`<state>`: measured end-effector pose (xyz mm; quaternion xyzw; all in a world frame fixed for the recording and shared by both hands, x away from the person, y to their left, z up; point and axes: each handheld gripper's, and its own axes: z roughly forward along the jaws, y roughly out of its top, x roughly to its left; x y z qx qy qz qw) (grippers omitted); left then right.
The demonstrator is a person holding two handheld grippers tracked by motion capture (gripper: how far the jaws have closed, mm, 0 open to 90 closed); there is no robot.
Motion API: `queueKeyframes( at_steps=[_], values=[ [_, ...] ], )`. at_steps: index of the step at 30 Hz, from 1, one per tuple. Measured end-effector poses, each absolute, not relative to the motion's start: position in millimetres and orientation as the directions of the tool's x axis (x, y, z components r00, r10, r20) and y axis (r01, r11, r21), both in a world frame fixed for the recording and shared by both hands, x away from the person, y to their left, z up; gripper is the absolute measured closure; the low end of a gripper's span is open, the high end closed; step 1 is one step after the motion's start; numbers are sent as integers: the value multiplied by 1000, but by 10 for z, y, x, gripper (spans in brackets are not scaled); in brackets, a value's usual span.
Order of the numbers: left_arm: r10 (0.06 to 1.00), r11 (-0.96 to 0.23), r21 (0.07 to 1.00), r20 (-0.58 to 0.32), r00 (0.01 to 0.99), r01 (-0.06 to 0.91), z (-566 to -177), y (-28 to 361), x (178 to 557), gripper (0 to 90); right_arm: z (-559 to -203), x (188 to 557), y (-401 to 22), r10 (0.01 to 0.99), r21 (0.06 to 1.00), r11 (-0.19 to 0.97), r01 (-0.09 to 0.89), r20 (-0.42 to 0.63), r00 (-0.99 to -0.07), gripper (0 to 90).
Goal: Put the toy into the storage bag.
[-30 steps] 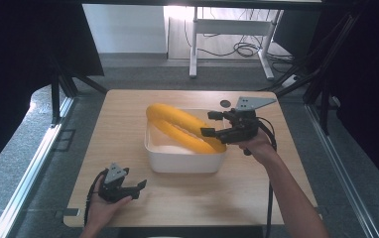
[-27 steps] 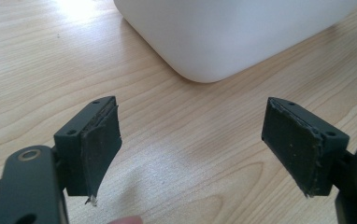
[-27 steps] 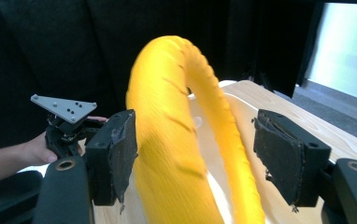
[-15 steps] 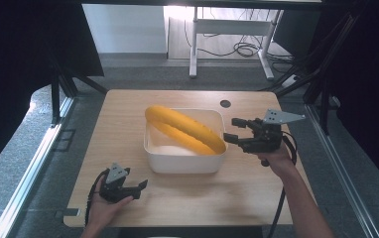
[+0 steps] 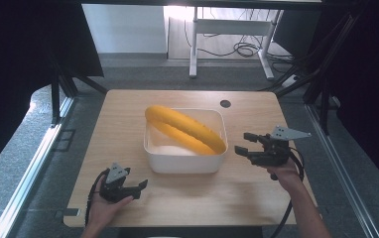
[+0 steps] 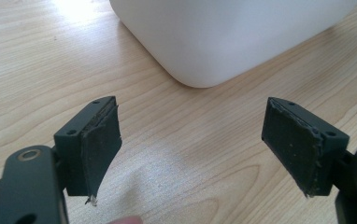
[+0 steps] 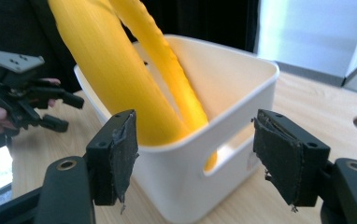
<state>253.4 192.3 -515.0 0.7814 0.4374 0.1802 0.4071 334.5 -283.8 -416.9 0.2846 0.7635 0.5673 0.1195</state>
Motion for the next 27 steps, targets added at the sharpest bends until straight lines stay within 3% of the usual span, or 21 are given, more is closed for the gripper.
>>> queueKeyframes(
  at_steps=[13, 27],
  values=[
    [830, -287, 791, -77, 552, 541, -5159, 1900, 2533, 196, -4530, 3293, -2928, 619, 902, 210, 378, 176, -765, 311],
    [832, -285, 793, -73, 549, 538, -5154, 1933, 2528, 196, -4639, 3287, -2924, 640, 888, 227, 401, 174, -748, 299]
  ],
)
